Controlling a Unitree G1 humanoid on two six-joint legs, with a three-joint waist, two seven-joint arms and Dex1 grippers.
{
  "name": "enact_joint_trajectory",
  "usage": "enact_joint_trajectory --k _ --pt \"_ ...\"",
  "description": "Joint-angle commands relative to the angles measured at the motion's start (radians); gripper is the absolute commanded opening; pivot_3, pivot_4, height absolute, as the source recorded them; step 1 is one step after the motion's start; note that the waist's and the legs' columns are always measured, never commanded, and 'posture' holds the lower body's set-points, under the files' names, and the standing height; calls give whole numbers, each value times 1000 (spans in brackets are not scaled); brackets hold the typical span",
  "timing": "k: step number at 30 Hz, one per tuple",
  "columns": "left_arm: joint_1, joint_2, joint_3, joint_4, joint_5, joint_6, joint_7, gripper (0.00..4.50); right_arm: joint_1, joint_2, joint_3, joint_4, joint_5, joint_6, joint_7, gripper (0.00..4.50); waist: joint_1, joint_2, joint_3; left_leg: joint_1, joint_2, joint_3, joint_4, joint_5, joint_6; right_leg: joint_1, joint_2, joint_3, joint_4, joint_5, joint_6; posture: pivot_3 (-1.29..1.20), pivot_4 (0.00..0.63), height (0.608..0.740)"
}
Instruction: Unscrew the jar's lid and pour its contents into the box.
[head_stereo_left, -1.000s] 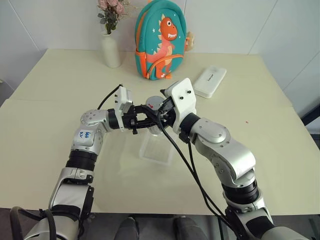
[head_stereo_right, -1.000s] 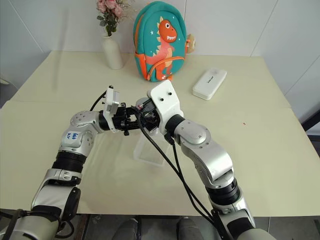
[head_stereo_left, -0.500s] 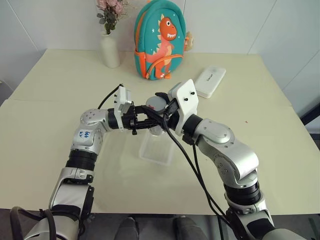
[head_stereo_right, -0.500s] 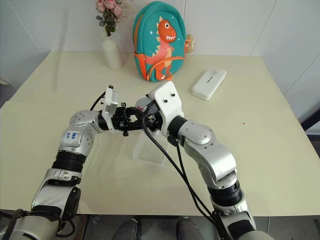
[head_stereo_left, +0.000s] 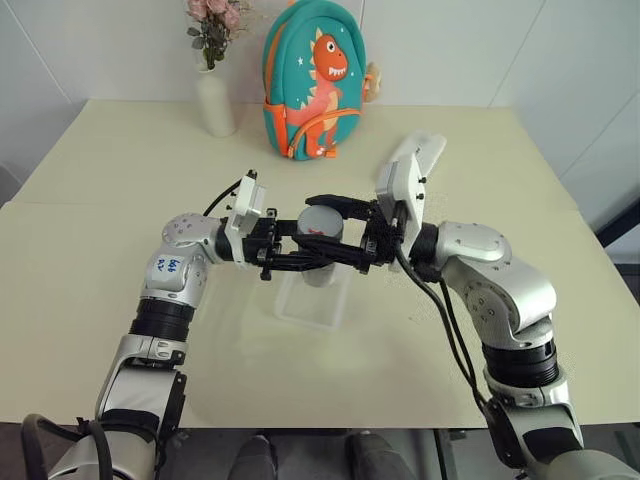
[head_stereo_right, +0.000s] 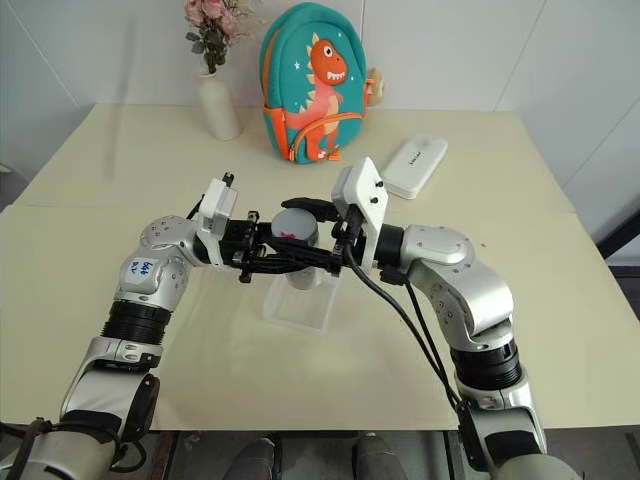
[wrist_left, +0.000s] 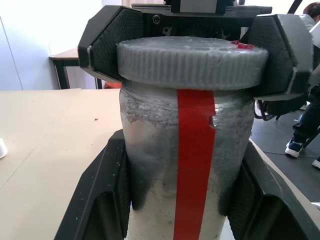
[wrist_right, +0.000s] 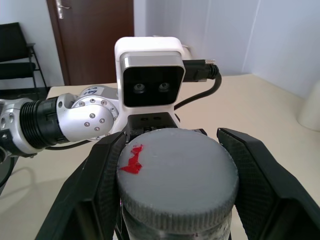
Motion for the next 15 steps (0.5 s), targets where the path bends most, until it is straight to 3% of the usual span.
enact_joint_trajectory --k 1,3,8,15 --pt "-11 14 31 6 12 -1 48 1981 -25 12 71 -68 79 -51 127 2597 1 0 0 0 0 0 0 0 0 0 0 0 0 0 0 0 150 740" --pt "-7 13 30 2 11 -3 48 1981 -25 11 75 -64 80 -56 134 2597 2 0 0 0 0 0 0 0 0 0 0 0 0 0 0 0 150 740" --pt "-7 11 28 4 12 -11 51 1981 -40 22 77 -48 72 -54 119 4351 0 0 0 0 0 0 0 0 0 0 0 0 0 0 0 0 150 740" --pt "-24 -1 25 21 19 -26 52 1981 -77 41 61 -64 69 -18 43 4482 2 0 0 0 0 -1 1 0 0 0 0 0 0 0 0 0 150 740"
